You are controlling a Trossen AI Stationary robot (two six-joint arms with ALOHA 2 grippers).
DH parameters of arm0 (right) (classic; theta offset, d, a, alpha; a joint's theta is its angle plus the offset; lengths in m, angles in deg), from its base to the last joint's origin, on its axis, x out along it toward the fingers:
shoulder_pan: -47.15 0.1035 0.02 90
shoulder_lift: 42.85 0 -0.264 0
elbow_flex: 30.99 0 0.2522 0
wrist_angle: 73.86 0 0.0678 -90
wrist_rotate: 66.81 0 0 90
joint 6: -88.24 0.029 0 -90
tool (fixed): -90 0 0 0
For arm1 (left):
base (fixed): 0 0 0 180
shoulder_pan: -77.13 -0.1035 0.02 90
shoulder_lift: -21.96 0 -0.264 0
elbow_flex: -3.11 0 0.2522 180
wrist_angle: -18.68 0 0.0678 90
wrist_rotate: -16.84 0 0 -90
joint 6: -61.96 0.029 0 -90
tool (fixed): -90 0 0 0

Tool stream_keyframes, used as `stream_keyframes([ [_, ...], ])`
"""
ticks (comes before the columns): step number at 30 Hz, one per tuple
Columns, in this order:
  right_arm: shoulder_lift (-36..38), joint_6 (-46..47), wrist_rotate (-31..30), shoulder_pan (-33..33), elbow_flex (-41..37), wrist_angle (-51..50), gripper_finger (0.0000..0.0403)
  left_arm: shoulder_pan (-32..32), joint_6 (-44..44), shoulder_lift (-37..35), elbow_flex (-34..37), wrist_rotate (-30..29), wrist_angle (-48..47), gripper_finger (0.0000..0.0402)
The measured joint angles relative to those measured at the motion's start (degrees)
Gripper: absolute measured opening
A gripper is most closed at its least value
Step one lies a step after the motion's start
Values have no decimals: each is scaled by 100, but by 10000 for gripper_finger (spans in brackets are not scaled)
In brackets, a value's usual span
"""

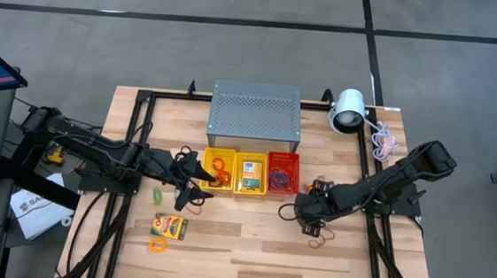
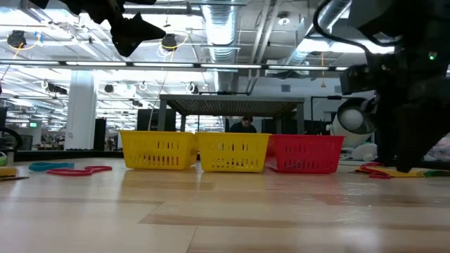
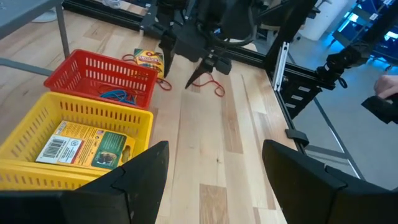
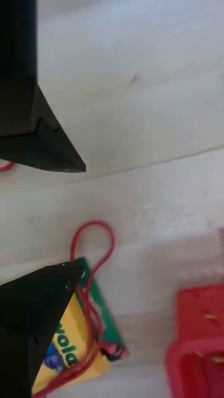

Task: Pick & Place Office Desk Supplies
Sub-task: Put the red rubber band into the red bin

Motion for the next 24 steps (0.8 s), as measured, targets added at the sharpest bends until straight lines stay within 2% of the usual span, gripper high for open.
stream_keyframes([
  [11, 2, -122, 49, -46, -68, 280, 240, -2, -35, 0, 0, -1, 0, 254],
  [18, -29, -232, 454, -247, -68, 332, 240, -2, -37, 0, 0, -1, 0, 254],
  [24, -384, -403, 699, -438, -46, 461, 240, -2, -36, 0, 0, -2, -2, 254],
])
